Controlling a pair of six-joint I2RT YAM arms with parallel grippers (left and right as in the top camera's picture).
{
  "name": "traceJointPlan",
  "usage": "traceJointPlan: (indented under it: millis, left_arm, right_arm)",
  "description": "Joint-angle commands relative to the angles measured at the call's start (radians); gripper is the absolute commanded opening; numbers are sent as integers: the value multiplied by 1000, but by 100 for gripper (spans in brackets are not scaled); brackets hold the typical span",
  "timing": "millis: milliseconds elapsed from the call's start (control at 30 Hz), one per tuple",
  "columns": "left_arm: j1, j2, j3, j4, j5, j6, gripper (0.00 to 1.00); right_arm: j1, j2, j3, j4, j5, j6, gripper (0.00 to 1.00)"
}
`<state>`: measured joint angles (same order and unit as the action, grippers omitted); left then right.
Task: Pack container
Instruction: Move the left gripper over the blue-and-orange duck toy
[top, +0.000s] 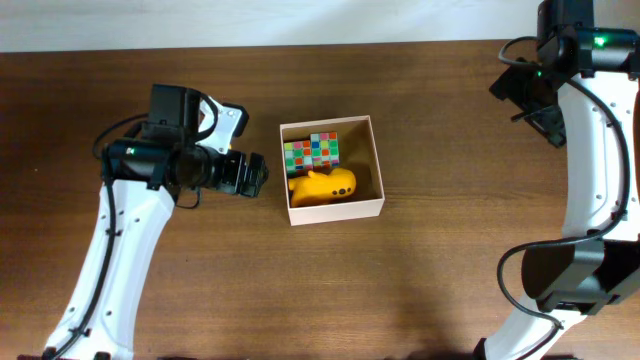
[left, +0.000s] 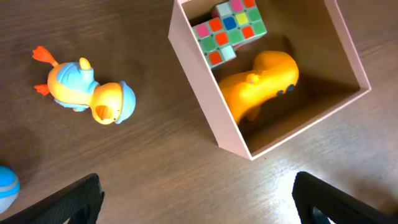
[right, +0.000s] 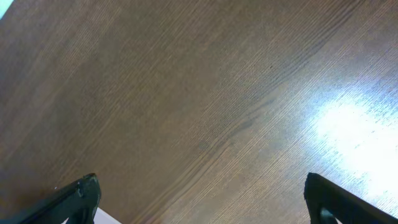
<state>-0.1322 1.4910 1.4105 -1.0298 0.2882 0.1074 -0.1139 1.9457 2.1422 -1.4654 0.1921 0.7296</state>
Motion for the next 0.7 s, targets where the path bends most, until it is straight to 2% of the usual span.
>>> traceJointPlan:
  millis: [0, 100, 200, 367, 667]
  left_arm:
    - [12, 13, 21, 24, -106, -168, 99]
    - [28, 19, 21, 56, -201, -325, 99]
    - [40, 32, 21, 106, -241, -391, 99]
    - [42, 75, 21, 179, -294, -414, 99]
    - [42, 246, 21, 265, -297, -414, 99]
  right_arm:
    - [-5, -9, 10, 0, 2, 3, 99]
    - [-5, -9, 10, 0, 2, 3, 99]
    - [-5, -9, 10, 0, 2, 3, 99]
    - [-5, -9, 10, 0, 2, 3, 99]
    - [-5, -9, 10, 0, 2, 3, 99]
